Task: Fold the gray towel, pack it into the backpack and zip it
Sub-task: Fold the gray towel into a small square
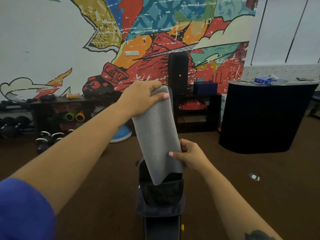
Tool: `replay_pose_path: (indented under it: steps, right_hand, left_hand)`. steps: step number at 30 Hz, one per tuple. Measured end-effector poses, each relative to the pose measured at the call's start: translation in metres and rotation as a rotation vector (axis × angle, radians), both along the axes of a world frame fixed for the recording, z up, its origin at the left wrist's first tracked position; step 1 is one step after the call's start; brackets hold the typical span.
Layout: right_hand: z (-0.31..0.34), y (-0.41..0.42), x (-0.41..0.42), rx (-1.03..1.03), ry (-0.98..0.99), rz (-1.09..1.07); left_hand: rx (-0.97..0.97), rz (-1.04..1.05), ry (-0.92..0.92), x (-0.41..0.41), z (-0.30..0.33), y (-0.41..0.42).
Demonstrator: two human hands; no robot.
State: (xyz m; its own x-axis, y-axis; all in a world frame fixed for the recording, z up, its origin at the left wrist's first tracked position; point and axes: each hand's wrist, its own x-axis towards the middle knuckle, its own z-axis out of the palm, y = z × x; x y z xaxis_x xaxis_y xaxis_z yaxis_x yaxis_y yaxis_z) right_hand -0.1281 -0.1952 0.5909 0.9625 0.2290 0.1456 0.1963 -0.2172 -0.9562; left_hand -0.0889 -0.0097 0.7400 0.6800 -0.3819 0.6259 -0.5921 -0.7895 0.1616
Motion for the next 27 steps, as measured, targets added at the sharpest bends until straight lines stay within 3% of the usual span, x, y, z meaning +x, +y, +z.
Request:
replay_pose_path:
  steps: [5,10,22,27]
  right_hand:
    - [-0.007,-0.008,0.001,0.067,0.069,-0.083]
    - [-0.011,-0.016,0.002,0.196,0.129,-0.143]
    - [-0.003,-0.037,0.012,0.786,0.254,-0.338]
    - [0.020,-0.036,0.014,0.572,0.067,-0.461]
  left_hand:
    - [-0.038,0.103,-0.034,0.006,-0.010,0.010]
    - [-0.155,0.170,0.046,0.013,-0.029,0.025]
    - [-0.309,0.125,0.400,0.008,-0.079,0.058]
    - [-0.371,0.095,0.557,0.005,-0.125,0.075]
